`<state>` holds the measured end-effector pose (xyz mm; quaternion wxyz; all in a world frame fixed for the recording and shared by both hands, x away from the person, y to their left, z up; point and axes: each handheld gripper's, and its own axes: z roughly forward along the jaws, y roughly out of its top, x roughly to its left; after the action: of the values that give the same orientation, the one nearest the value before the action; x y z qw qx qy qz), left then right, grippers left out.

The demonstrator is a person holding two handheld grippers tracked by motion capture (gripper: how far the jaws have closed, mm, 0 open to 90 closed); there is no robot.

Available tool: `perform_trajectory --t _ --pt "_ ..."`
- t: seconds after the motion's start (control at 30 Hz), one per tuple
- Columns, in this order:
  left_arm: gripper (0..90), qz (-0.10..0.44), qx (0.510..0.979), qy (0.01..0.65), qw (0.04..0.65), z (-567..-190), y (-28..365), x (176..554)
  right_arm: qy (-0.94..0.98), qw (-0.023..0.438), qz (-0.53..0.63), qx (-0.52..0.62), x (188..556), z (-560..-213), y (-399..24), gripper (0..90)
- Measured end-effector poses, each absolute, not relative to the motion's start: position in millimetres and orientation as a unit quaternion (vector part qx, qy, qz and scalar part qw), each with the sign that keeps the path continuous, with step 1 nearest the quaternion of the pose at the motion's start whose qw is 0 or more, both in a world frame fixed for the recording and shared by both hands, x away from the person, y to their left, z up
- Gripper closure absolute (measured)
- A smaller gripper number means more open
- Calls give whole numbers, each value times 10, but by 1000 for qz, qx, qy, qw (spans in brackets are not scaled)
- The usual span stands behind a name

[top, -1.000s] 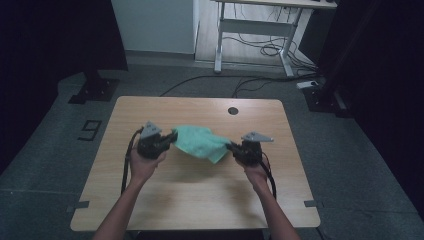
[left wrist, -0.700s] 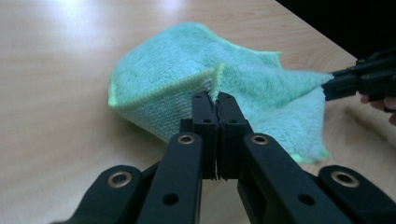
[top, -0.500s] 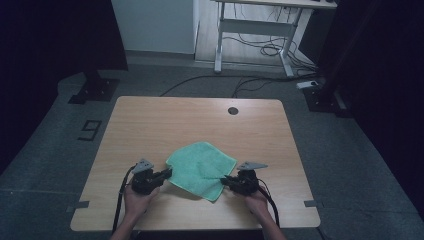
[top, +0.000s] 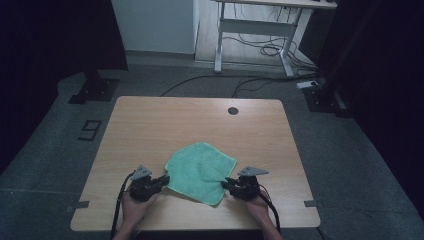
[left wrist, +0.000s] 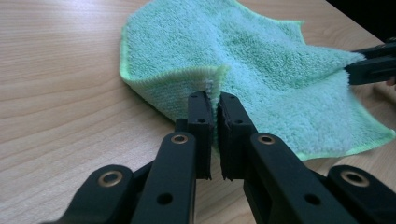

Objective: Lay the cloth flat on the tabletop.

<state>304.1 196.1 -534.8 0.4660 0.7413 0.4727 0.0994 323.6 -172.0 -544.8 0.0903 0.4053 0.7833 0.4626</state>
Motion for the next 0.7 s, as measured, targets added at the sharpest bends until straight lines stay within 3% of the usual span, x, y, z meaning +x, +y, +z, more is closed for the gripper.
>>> perform_trajectory --t 0.2,0.3,0.7 --pt "846 103 744 471 462 -5356 1953 3038 763 135 476 417 3239 -5348 -1817 539" --pt "850 105 743 472 463 -5364 1949 3033 757 137 482 419 3334 -5323 -1862 480" --pt "877 116 734 485 461 -5405 2057 3034 749 166 473 434 3454 -5232 -1977 442"
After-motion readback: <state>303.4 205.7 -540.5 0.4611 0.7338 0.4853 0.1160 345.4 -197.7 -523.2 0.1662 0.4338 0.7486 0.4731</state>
